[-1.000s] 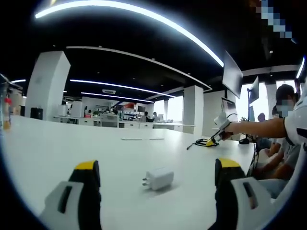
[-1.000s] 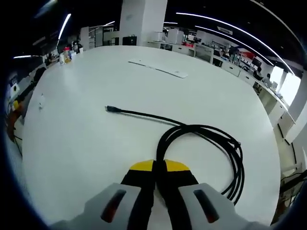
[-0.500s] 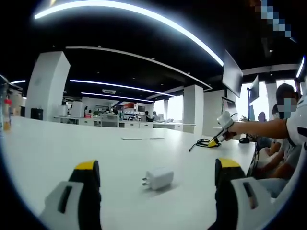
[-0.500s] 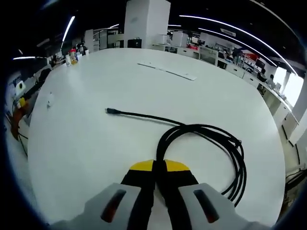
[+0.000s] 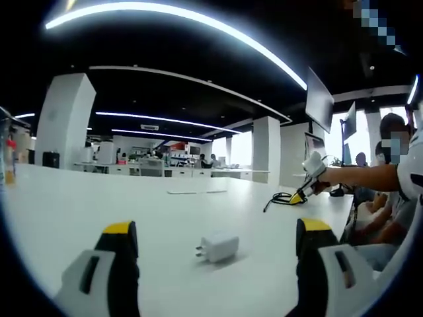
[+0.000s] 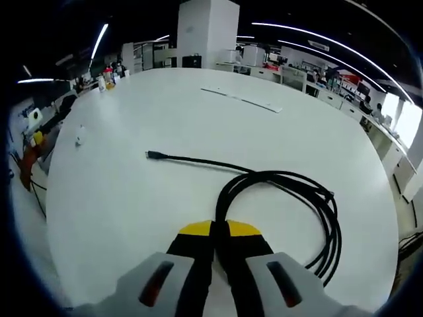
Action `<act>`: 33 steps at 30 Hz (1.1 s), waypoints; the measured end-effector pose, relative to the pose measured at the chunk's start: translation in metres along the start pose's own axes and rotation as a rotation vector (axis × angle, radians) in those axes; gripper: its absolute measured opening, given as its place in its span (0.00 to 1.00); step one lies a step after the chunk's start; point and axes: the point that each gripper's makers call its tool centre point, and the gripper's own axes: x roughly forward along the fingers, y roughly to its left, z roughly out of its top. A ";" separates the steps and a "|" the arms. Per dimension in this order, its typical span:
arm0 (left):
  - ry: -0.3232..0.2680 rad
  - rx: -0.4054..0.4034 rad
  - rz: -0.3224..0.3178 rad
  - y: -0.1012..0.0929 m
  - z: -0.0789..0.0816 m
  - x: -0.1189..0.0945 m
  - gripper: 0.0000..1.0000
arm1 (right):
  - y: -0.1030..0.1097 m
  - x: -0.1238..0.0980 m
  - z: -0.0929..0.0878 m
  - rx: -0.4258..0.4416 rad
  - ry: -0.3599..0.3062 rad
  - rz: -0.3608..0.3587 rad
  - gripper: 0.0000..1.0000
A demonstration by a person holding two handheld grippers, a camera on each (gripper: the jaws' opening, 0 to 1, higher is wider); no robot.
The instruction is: Plug the desk Type‑C cable into the charger adapter.
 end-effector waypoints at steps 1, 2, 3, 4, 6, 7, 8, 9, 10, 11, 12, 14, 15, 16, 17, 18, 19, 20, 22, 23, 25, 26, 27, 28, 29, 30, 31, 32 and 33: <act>0.000 0.003 0.001 0.000 0.000 0.000 1.00 | 0.001 -0.001 0.000 0.001 -0.002 0.002 0.05; -0.001 0.004 0.001 0.000 0.000 0.000 1.00 | 0.002 -0.001 0.000 0.001 -0.003 0.004 0.05; -0.003 0.003 0.001 0.000 0.001 0.000 1.00 | 0.004 -0.002 0.000 0.001 -0.005 0.005 0.05; -0.003 0.004 0.000 0.000 0.001 0.000 1.00 | 0.006 -0.002 0.000 0.000 -0.006 0.006 0.05; 0.001 0.007 -0.003 -0.001 0.000 0.000 1.00 | 0.009 -0.003 -0.001 0.000 -0.007 0.010 0.05; 0.002 0.007 -0.003 -0.001 0.000 0.000 1.00 | 0.011 -0.004 -0.002 0.002 -0.009 0.013 0.05; 0.003 0.006 -0.003 -0.001 -0.001 0.000 1.00 | 0.013 -0.005 -0.003 0.004 -0.011 0.018 0.05; 0.003 0.006 -0.003 -0.001 -0.001 0.000 1.00 | 0.014 -0.005 -0.003 0.004 -0.011 0.020 0.05; 0.002 0.007 -0.004 -0.002 -0.001 0.000 1.00 | 0.020 -0.006 -0.005 0.003 -0.012 0.025 0.05; 0.003 0.008 -0.004 -0.002 -0.001 0.000 1.00 | 0.024 -0.007 -0.005 0.003 -0.013 0.029 0.05; 0.003 0.009 -0.004 -0.002 -0.001 0.000 1.00 | 0.027 -0.008 -0.006 0.002 -0.015 0.032 0.05; 0.005 0.007 -0.006 -0.002 -0.001 0.000 1.00 | 0.035 -0.010 -0.007 0.001 -0.019 0.041 0.05; 0.005 0.007 -0.006 -0.002 -0.001 0.000 1.00 | 0.039 -0.011 -0.008 0.001 -0.020 0.047 0.05; 0.006 0.008 -0.006 -0.002 -0.002 0.000 1.00 | 0.040 -0.012 -0.008 0.000 -0.020 0.054 0.05; 0.007 0.007 -0.006 -0.002 -0.002 0.000 1.00 | 0.042 -0.012 -0.008 0.000 -0.021 0.057 0.05; 0.008 0.007 -0.007 -0.003 -0.002 0.000 1.00 | 0.045 -0.012 -0.010 -0.002 -0.019 0.063 0.05; 0.007 0.006 -0.008 -0.003 -0.002 0.000 1.00 | 0.047 -0.013 -0.010 -0.004 -0.019 0.065 0.05; 0.008 0.006 -0.008 -0.003 -0.002 0.000 1.00 | 0.048 -0.013 -0.011 -0.005 -0.020 0.067 0.05; 0.010 0.007 -0.010 -0.004 -0.003 0.001 1.00 | 0.053 -0.015 -0.011 -0.007 -0.022 0.074 0.05; 0.011 0.007 -0.010 -0.004 -0.003 0.001 1.00 | 0.055 -0.016 -0.011 -0.006 -0.022 0.077 0.05; 0.009 0.008 -0.011 -0.004 -0.002 0.000 1.00 | 0.058 -0.017 -0.011 -0.006 -0.026 0.081 0.05; 0.008 0.009 -0.011 -0.004 -0.002 0.000 1.00 | 0.060 -0.017 -0.012 -0.006 -0.027 0.083 0.05; 0.008 0.010 -0.011 -0.004 -0.002 0.000 1.00 | 0.061 -0.018 -0.012 -0.005 -0.028 0.086 0.05; 0.008 0.011 -0.010 -0.004 -0.002 0.000 1.00 | 0.064 -0.019 -0.013 -0.005 -0.029 0.088 0.05; 0.009 0.012 -0.010 -0.004 -0.002 0.000 1.00 | 0.065 -0.019 -0.014 -0.005 -0.028 0.090 0.05; 0.010 0.012 -0.011 -0.004 -0.002 0.000 1.00 | 0.066 -0.019 -0.014 -0.004 -0.029 0.091 0.05; 0.010 0.013 -0.012 -0.004 -0.002 0.000 1.00 | 0.068 -0.020 -0.015 -0.004 -0.031 0.093 0.05; 0.011 0.013 -0.011 -0.004 -0.002 0.000 1.00 | 0.069 -0.020 -0.015 -0.003 -0.033 0.094 0.05; 0.011 0.014 -0.011 -0.005 -0.002 0.000 1.00 | 0.070 -0.021 -0.015 -0.003 -0.035 0.096 0.05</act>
